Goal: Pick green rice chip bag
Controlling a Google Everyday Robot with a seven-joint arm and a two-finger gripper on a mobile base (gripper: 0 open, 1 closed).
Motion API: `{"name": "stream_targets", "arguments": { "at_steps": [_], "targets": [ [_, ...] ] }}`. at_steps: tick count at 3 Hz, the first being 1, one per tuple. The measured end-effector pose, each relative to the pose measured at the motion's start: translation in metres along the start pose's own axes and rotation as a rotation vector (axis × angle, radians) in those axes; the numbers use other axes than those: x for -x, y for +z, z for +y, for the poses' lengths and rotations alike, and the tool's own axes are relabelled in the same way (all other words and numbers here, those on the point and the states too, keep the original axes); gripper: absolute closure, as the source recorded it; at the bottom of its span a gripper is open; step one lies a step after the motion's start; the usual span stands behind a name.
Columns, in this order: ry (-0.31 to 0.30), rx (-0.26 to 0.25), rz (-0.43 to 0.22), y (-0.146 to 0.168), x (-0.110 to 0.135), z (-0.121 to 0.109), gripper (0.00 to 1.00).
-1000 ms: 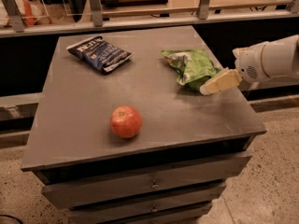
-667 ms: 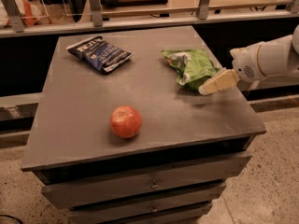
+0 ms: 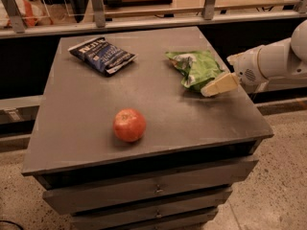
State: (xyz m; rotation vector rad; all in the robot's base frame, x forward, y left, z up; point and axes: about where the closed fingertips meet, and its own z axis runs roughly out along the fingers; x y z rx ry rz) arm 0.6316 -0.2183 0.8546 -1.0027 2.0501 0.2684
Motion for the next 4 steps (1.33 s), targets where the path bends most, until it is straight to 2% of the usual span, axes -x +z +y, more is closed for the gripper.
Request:
{"name": "stream_targets", "arguments": {
  "at_steps": [2, 3, 4],
  "targets": [
    [0.006, 0.068, -0.004, 0.010, -0.006, 0.011, 0.62],
    [-0.012, 0.076, -0.016, 0.009, 0.000, 0.016, 0.87],
    [-0.043, 0.103, -0.078, 0.002, 0.025, 0.026, 1.00]
  ]
}}
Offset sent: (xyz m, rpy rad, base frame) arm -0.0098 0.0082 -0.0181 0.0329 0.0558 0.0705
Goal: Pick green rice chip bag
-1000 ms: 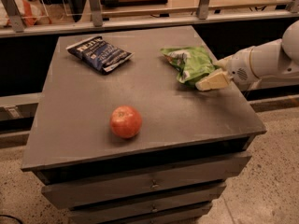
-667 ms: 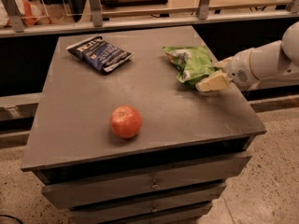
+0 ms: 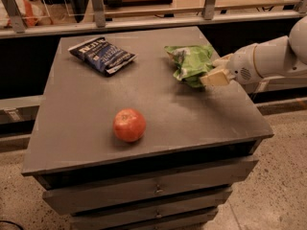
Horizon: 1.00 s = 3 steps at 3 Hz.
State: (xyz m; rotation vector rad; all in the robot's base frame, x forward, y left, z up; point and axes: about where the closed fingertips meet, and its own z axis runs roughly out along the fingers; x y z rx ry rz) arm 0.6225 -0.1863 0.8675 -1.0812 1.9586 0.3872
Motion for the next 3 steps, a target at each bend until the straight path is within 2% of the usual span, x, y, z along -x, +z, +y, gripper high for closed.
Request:
{"name": "stream_targets", "arguments": {
  "at_steps": [2, 3],
  "targets": [
    [-0.061, 0.105, -0.154, -0.010, 0.067, 0.031, 1.00],
    [-0.089, 0.141, -0.198, -0.015, 0.091, 0.047, 1.00]
  ]
}}
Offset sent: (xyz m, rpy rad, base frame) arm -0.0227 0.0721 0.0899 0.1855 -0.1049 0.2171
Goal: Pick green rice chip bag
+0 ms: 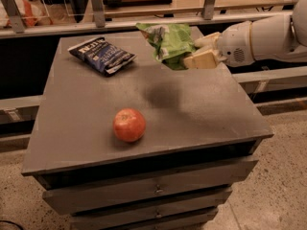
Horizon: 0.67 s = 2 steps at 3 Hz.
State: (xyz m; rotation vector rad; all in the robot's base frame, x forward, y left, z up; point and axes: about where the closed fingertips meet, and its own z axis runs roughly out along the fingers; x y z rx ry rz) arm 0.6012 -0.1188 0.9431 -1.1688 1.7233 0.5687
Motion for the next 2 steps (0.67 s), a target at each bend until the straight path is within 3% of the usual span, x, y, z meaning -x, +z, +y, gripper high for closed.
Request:
{"name": "stream_targets", "arguments": {
  "at_steps": [2],
  "targets": [
    [-0.038, 0.097, -0.052, 0.004, 0.036, 0.021, 1.00]
  ]
}}
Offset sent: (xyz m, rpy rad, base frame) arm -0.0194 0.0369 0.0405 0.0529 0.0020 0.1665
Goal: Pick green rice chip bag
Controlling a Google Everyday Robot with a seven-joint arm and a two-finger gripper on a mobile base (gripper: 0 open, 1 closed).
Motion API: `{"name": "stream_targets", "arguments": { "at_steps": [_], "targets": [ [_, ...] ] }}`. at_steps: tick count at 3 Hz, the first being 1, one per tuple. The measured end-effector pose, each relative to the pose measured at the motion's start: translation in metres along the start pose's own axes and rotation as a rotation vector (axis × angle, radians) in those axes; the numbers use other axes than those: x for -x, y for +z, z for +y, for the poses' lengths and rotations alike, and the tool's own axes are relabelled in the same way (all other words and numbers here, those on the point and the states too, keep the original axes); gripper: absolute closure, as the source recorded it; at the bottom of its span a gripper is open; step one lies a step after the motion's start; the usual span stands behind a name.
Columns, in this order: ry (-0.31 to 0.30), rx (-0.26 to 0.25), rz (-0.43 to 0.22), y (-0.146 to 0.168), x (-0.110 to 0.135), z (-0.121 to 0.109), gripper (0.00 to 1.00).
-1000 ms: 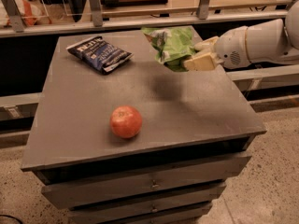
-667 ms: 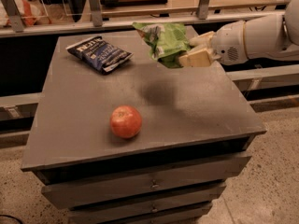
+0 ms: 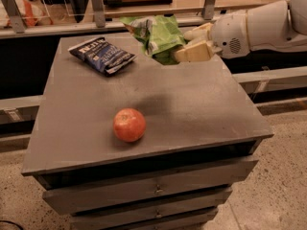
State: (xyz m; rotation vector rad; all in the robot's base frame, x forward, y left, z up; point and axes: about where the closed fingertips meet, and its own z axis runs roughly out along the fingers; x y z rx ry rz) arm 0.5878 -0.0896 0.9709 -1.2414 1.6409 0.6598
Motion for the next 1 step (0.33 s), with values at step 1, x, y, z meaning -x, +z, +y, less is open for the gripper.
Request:
{"name": "stream_targets", "arguments": {
  "at_steps": [1],
  "targets": [
    [0.000, 0.000, 0.000, 0.0001, 0.0000, 0.0000, 1.00]
  ]
}}
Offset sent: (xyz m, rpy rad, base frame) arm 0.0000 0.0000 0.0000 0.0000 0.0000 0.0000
